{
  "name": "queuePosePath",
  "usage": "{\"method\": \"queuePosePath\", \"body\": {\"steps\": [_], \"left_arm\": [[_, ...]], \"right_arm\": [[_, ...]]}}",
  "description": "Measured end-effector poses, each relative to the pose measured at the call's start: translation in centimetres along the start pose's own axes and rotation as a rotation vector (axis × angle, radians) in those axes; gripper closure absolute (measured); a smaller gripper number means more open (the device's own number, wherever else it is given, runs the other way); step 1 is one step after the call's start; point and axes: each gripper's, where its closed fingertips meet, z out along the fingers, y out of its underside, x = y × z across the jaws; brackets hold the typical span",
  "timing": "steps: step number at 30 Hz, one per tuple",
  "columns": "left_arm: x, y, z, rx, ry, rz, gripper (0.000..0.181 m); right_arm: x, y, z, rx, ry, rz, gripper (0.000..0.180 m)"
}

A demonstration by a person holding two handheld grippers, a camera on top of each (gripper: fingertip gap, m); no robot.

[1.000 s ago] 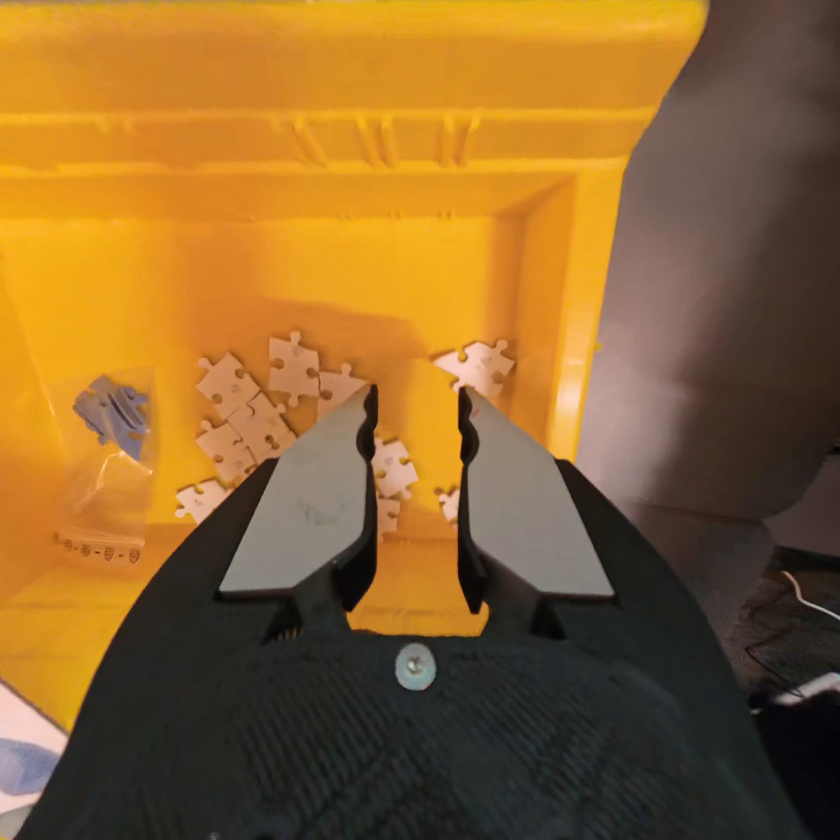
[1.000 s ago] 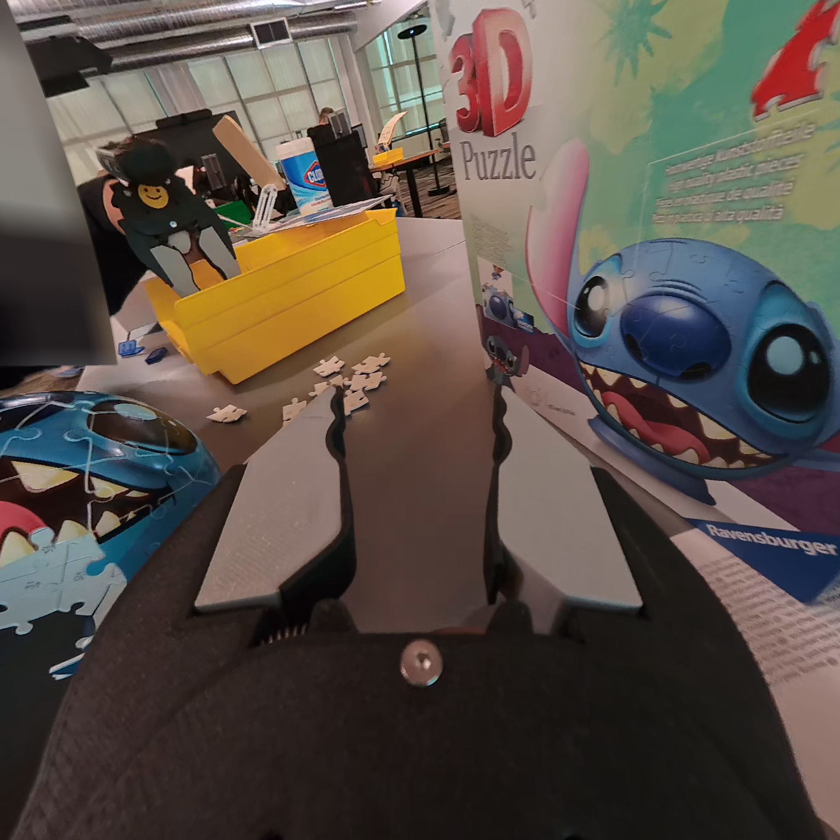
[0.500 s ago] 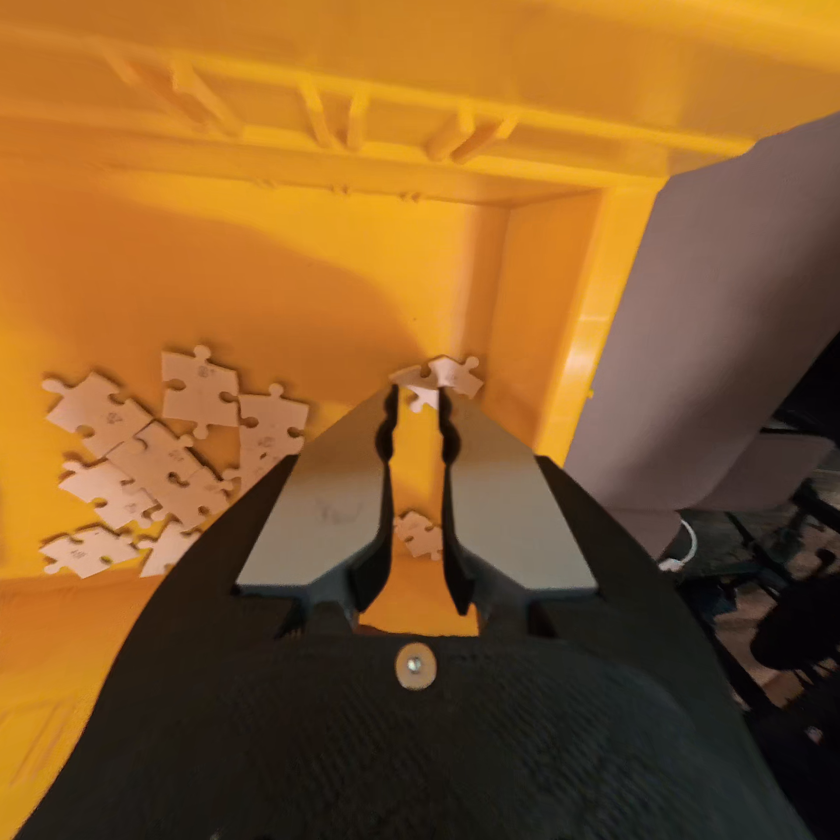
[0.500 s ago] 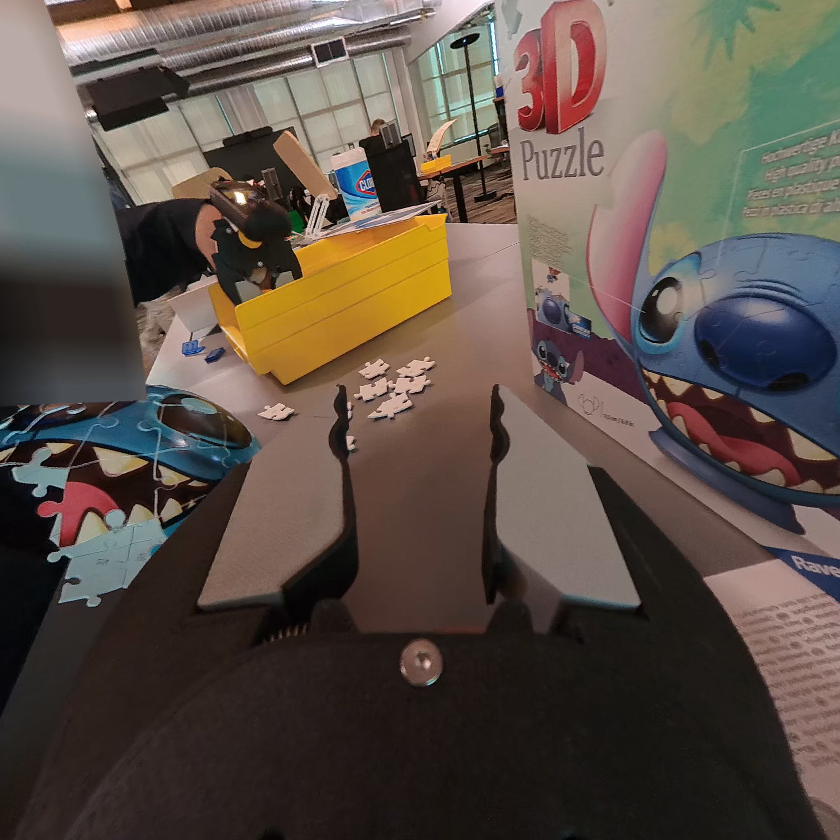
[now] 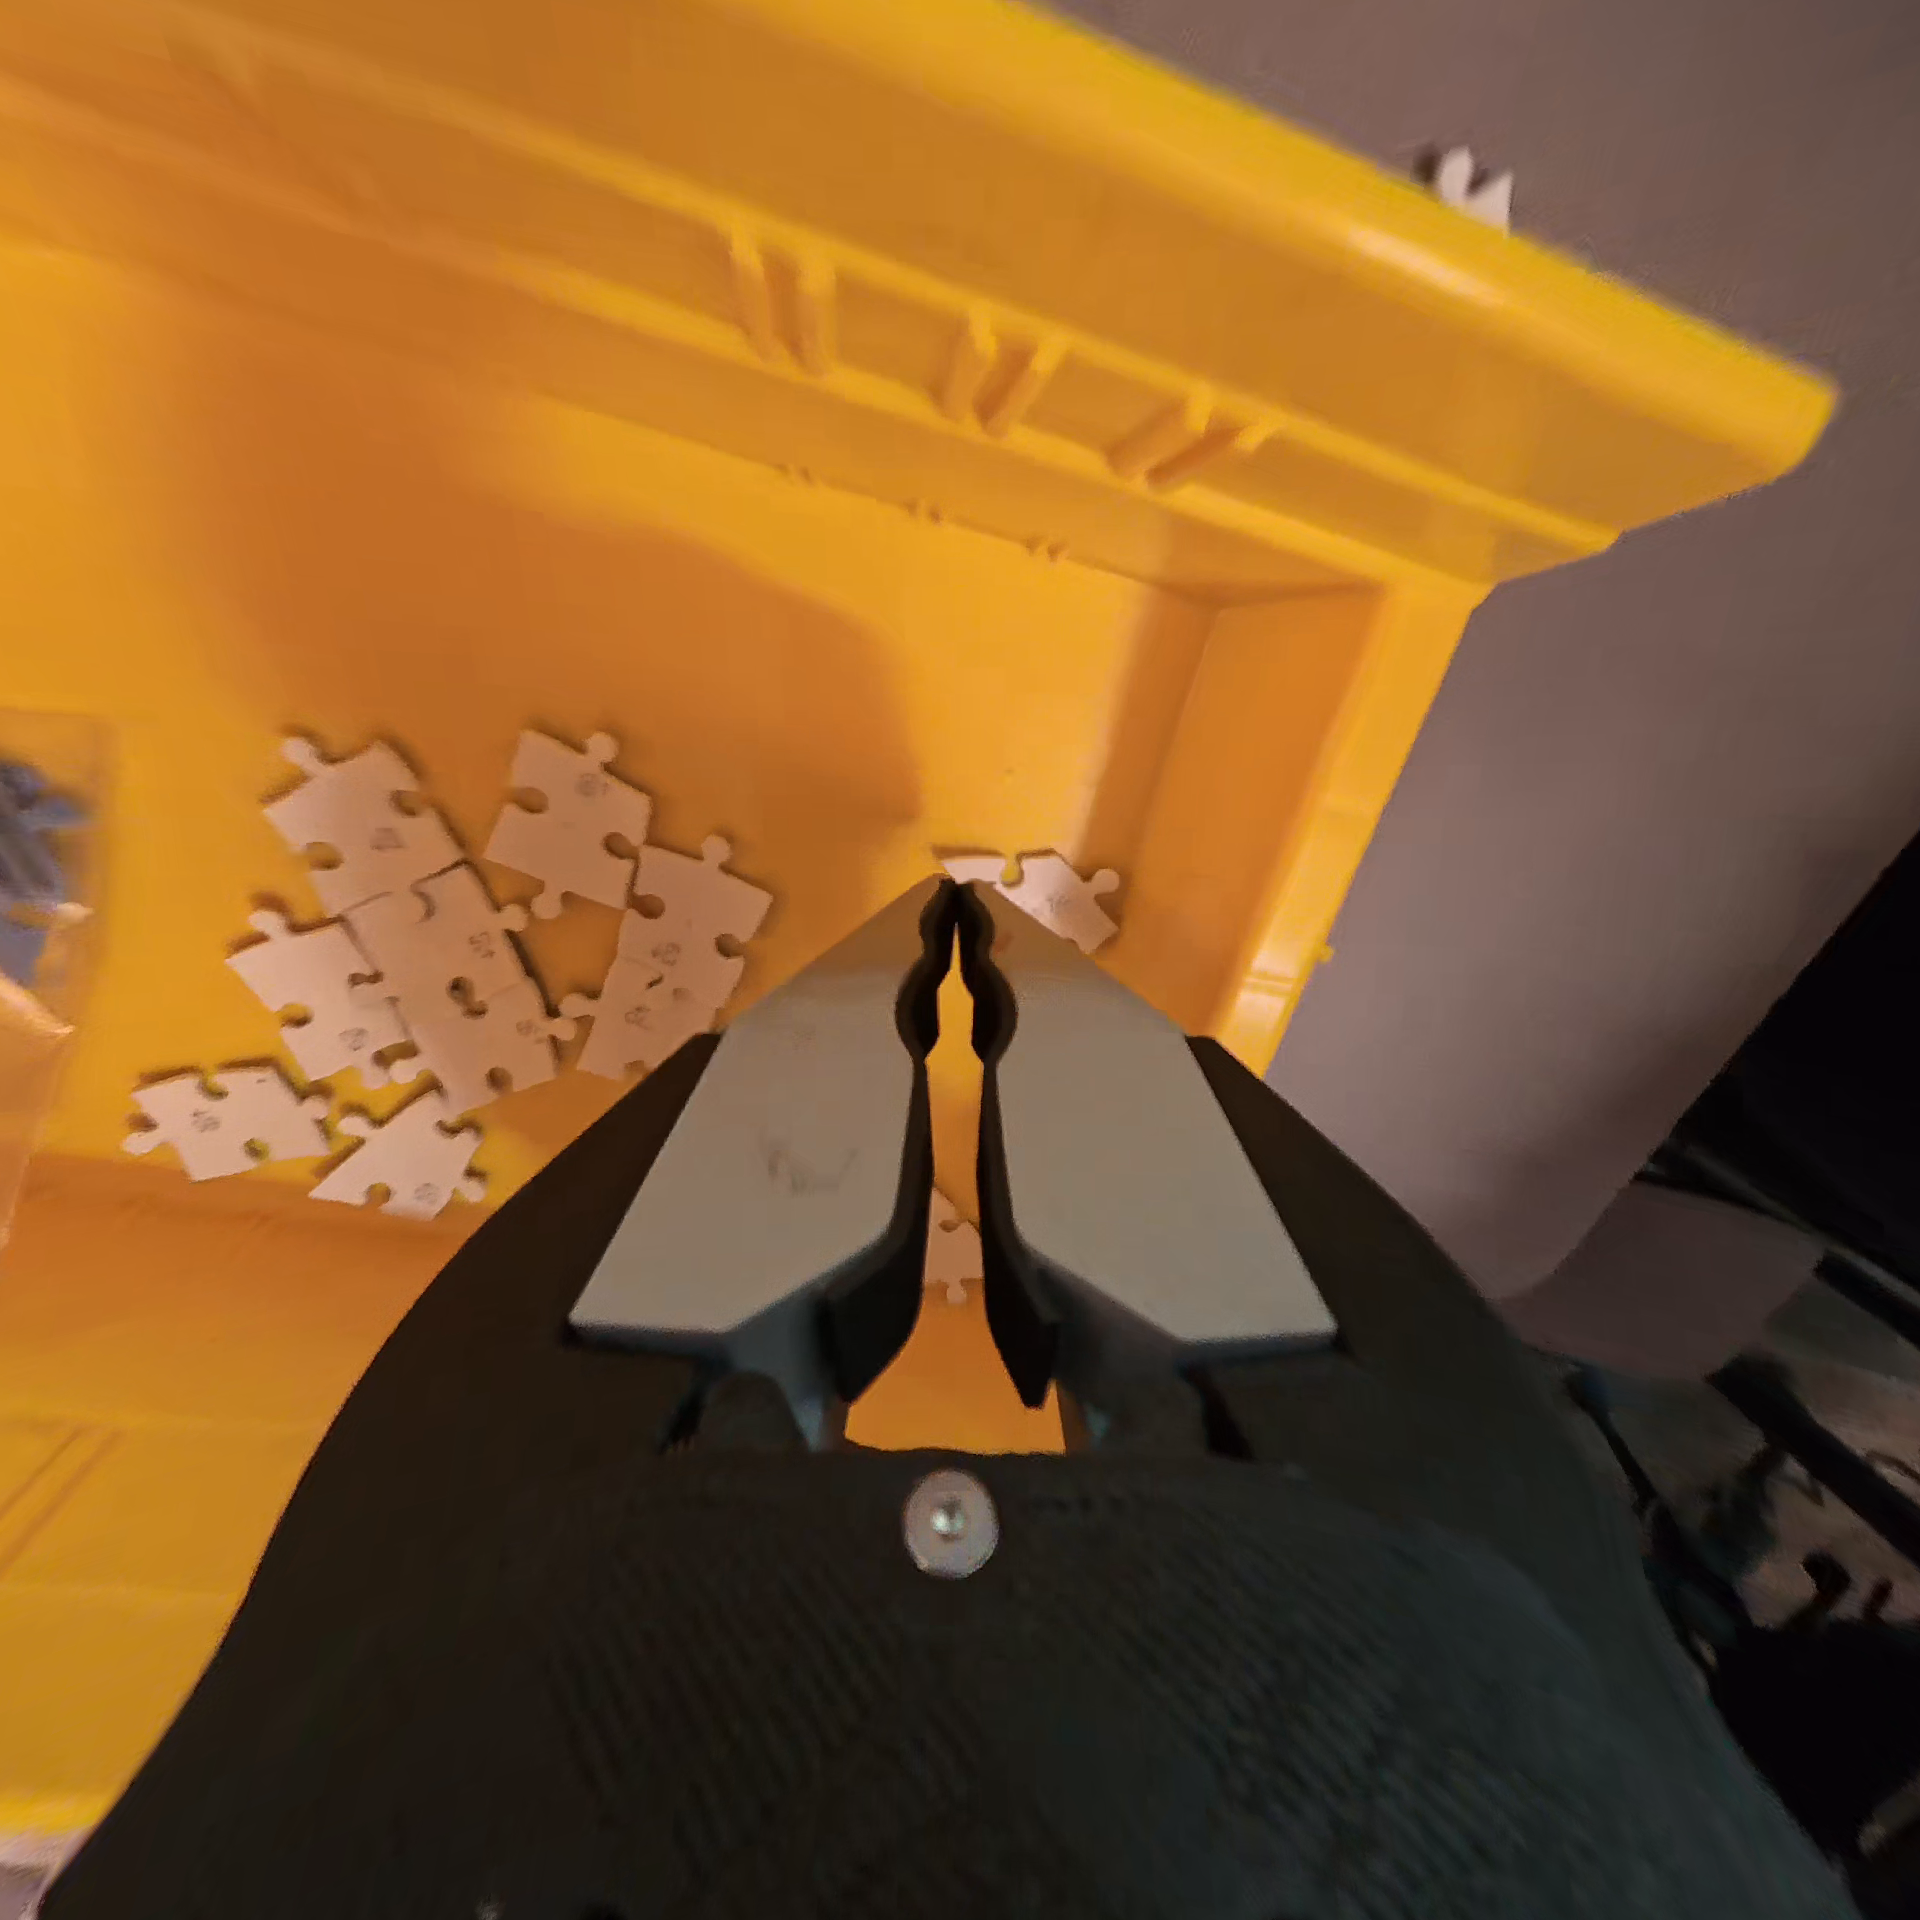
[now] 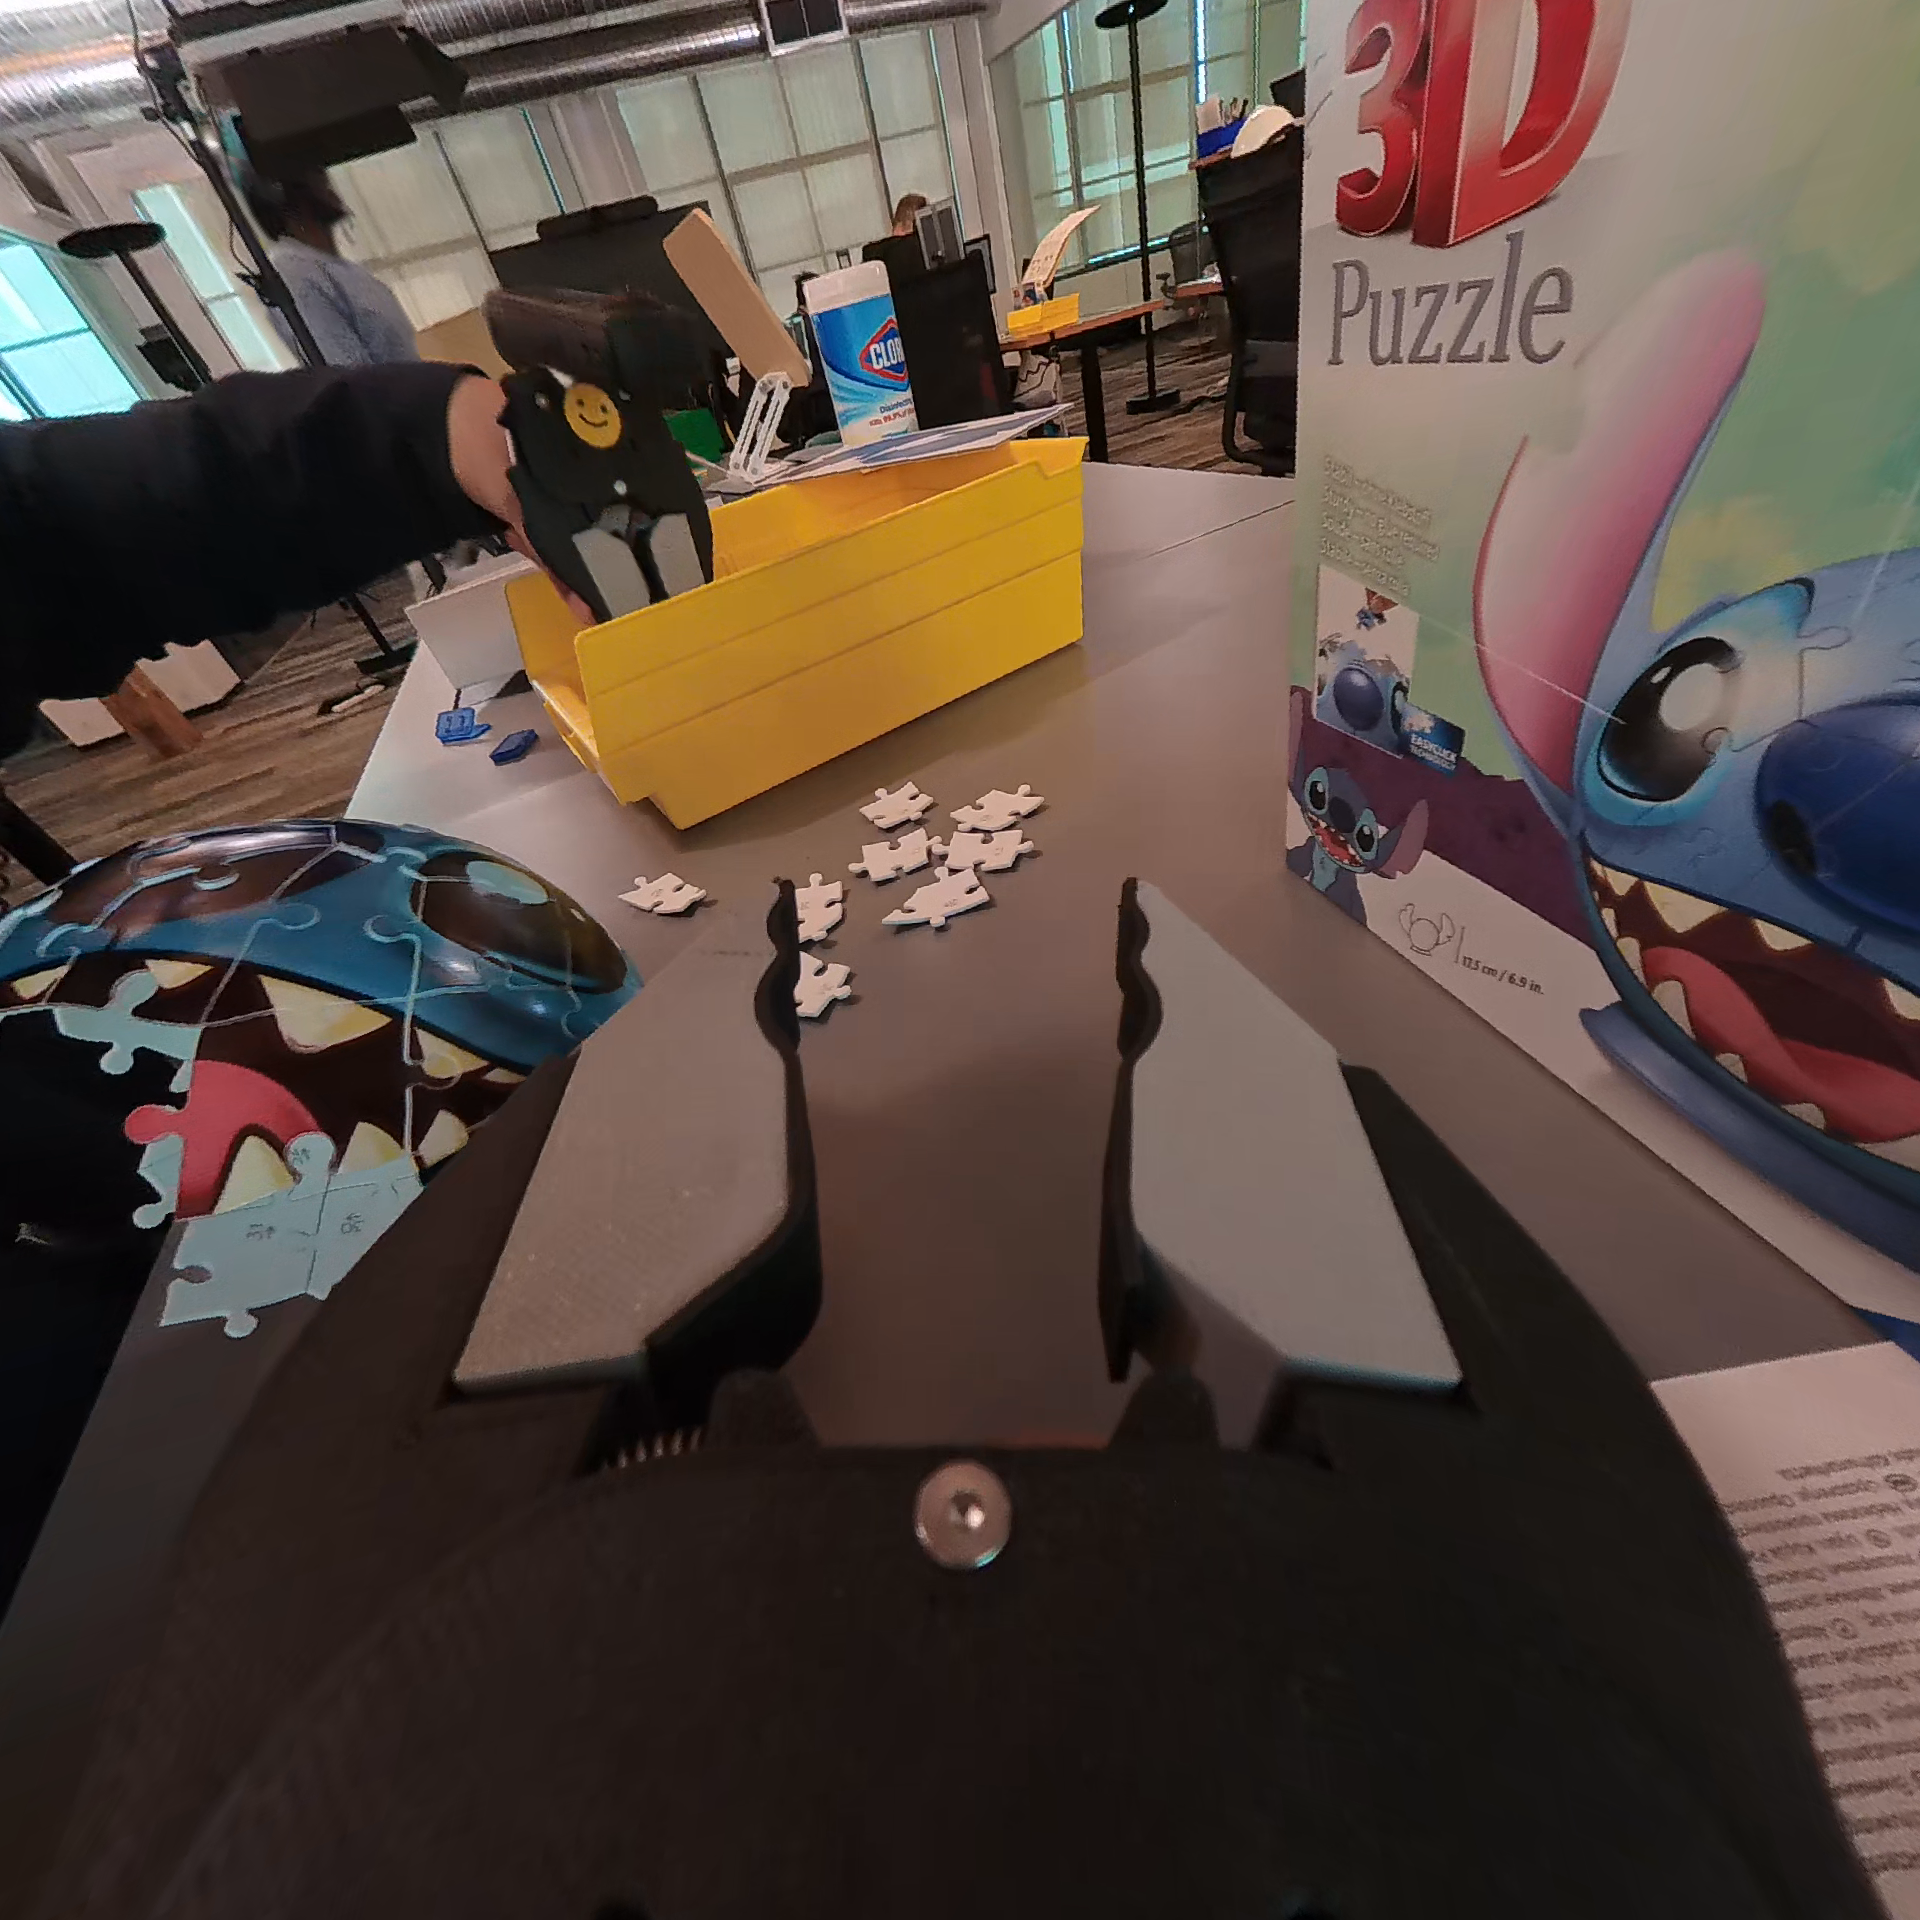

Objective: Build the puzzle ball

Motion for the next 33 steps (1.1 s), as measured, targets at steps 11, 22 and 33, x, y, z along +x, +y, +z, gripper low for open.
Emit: {"method": "queuePosePath", "body": {"steps": [11, 22, 33], "left_arm": [[-0.1, 1.0, 1.6, -0.098, -0.145, -0.114, 0.142], [0.1, 1.1, 2.1, -0.008, -0.080, -0.166, 0.168], [-1.6, -0.9, -3.6, 0.154, -0.240, -0.115, 0.181]], "right_arm": [[-1.1, 0.3, 0.5, -0.022, -0.029, -0.019, 0.122], [-2.3, 0.2, 0.7, -0.027, -0.067, -0.034, 0.123], [-2.0, -0.1, 0.4, -0.017, -0.049, -0.039, 0.123]]}}
